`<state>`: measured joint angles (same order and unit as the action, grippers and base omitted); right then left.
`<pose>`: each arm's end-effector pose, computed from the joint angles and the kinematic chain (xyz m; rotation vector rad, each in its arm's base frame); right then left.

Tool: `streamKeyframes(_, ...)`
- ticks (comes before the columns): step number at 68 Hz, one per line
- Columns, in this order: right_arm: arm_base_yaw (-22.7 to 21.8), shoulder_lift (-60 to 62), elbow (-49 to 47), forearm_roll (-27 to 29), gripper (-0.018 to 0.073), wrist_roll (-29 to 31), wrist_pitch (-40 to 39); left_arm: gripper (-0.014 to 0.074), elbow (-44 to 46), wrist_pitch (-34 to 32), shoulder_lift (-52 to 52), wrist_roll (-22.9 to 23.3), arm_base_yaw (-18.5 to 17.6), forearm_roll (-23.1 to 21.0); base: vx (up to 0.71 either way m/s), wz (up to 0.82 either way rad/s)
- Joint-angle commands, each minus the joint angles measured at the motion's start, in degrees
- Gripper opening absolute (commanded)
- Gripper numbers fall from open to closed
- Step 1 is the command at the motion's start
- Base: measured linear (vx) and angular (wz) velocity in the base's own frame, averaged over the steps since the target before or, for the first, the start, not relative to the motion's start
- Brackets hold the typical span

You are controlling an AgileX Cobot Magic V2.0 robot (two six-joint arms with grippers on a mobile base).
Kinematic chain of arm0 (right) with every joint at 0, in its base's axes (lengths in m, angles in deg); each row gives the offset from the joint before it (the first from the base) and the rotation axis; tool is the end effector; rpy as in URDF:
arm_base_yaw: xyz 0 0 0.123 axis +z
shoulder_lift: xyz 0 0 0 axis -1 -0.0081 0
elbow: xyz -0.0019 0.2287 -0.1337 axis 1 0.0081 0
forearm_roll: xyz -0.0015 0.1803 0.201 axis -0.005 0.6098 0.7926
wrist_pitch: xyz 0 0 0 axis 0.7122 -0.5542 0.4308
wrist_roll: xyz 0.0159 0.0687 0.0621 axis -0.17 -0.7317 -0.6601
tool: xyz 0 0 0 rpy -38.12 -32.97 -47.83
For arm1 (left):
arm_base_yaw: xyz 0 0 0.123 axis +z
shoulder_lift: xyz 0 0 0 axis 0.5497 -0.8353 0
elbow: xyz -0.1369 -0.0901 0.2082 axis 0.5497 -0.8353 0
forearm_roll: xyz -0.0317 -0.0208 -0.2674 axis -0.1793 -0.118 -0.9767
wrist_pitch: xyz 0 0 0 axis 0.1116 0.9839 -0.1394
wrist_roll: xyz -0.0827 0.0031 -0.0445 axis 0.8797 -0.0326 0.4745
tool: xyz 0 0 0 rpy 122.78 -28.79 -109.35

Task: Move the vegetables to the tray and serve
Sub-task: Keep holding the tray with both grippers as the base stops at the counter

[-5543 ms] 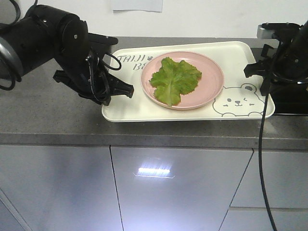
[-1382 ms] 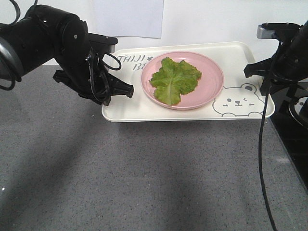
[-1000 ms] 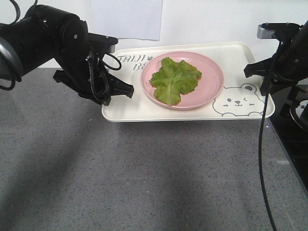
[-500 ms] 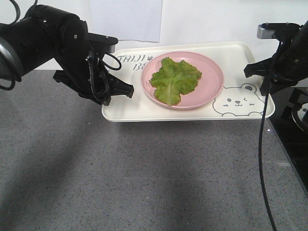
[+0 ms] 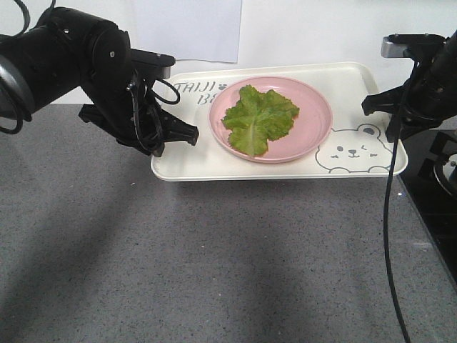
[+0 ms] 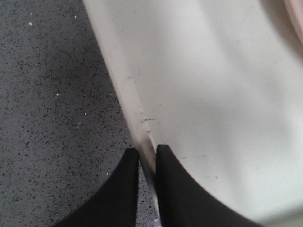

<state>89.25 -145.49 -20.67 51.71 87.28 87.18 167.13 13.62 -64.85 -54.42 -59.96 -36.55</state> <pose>0.4127 0.0084 0.3083 -0.1832 2.7760 0.1266 0.3843 -0.1859 0.2942 0.3768 2.6893 -0.1035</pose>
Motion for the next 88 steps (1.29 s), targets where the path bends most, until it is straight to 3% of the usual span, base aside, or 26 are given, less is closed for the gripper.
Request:
streamKeyframes(1, 0.8, 3.24, -1.51, 4.27, -0.001, 1.64, 0.59, -0.0006, 2.37, -4.94, 3.83, -1.44, -1.31, -3.94, 0.0, 0.0)
streamKeyframes(88, 0.8, 3.24, -1.51, 4.27, -0.001, 1.64, 0.59, -0.0006, 2.37, -4.94, 3.83, -1.44, -1.31, -3.94, 0.0, 0.0)
